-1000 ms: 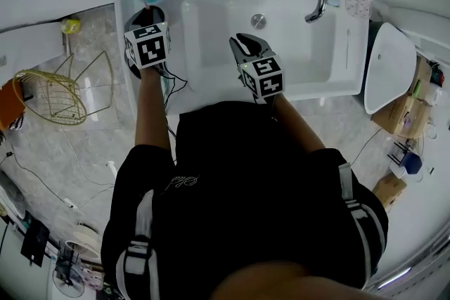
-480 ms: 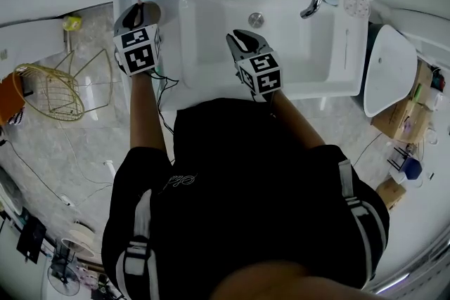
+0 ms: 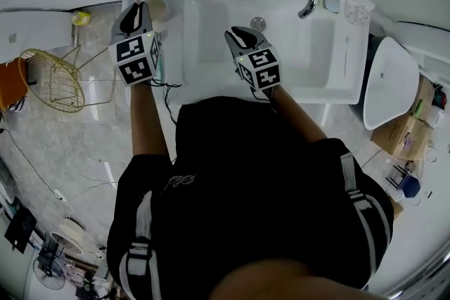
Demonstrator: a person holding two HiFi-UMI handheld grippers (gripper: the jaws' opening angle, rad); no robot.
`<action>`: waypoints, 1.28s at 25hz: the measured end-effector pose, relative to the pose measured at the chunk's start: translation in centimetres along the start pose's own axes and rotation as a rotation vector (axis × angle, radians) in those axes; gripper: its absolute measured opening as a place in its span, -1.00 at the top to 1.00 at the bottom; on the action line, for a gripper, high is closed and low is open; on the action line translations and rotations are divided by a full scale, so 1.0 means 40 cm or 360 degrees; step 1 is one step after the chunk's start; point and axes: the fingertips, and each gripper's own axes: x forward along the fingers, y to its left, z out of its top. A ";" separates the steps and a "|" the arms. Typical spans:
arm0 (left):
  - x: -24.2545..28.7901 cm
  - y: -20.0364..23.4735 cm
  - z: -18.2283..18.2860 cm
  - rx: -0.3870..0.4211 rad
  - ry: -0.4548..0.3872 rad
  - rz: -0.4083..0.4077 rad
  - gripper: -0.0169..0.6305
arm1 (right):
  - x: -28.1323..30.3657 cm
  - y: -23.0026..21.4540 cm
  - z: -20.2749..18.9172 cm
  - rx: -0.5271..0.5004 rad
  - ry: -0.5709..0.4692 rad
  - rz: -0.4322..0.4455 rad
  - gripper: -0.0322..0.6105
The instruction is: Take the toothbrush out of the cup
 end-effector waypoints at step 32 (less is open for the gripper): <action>-0.173 -0.024 -0.479 -0.0005 0.0724 -0.0100 0.79 | -0.003 0.108 -0.029 -0.0235 0.0055 0.0253 0.67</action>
